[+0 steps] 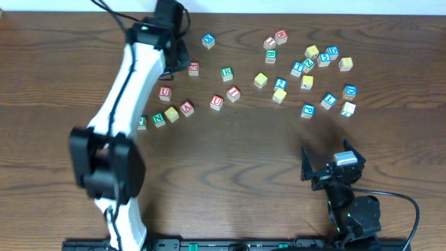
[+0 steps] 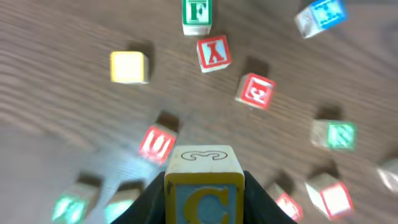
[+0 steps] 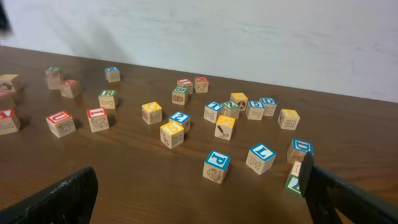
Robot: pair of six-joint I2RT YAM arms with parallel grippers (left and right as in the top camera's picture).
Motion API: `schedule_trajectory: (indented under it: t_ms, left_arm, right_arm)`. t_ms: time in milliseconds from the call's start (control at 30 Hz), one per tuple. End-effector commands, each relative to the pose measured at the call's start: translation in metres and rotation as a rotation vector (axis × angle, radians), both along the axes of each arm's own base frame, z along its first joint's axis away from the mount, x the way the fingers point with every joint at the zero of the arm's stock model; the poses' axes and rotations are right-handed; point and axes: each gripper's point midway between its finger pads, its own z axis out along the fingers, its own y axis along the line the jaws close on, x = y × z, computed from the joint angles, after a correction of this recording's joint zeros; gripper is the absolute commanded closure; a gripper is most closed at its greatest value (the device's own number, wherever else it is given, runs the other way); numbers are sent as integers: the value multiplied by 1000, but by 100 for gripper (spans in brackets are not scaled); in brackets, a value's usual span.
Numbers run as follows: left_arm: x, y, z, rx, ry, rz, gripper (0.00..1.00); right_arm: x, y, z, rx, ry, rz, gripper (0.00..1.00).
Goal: Spell out CORL
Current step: 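Carry the C block with the left gripper to the open table area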
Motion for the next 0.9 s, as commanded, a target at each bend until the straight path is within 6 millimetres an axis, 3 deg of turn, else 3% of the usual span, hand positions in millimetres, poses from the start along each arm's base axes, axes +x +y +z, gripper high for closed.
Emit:
schedule_trajectory:
  t_ms: [0, 133, 167, 233, 500, 700, 767, 867]
  left_arm:
    - [-25, 7, 44, 37, -30, -78, 81]
    - [-66, 13, 80, 41, -14, -110, 81]
    - [-74, 11, 84, 27, -5, -121, 87]
    - [-91, 1, 94, -1, 8, -167, 92]
    - [-147, -41, 112, 118, 23, -322, 92]
    - [-176, -77, 91, 177, 1, -387, 92]
    - [-185, -87, 72, 164, 2, -395, 92]
    - [-200, -102, 28, 115, 17, -375, 92]
  right_arm:
    - [0, -2, 0, -12, -3, -6, 1]
    - [0, -2, 0, -12, -3, -6, 1]
    - [0, -2, 0, -12, -3, -6, 1]
    - [0, -2, 0, -12, -3, -6, 1]
    - [0, -2, 0, -12, -3, -6, 1]
    - [0, -2, 0, -12, -3, -6, 1]
    - [0, -2, 0, -12, -3, -6, 1]
    - [0, -2, 0, -12, -3, -6, 1]
